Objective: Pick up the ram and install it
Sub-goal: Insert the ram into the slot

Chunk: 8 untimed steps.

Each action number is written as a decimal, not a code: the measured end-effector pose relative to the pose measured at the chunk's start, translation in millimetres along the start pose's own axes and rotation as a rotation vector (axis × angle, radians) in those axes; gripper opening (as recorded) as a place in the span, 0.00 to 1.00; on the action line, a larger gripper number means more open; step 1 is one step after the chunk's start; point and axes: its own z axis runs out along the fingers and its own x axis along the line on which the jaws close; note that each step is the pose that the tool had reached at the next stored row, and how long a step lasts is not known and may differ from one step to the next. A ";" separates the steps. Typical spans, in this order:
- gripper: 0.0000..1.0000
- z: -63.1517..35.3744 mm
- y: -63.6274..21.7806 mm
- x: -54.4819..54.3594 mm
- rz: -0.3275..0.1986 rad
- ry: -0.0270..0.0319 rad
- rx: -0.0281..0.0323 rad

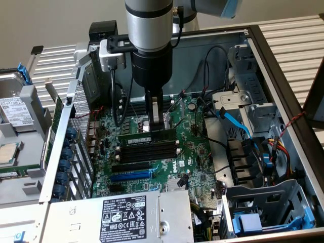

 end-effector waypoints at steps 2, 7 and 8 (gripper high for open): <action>0.13 0.2 0.0 0.3 0.000 -0.0002 0.0002; 0.13 1.4 0.0 1.5 0.000 0.0003 0.0011; 0.13 2.1 0.0 1.6 0.000 0.0003 0.0023</action>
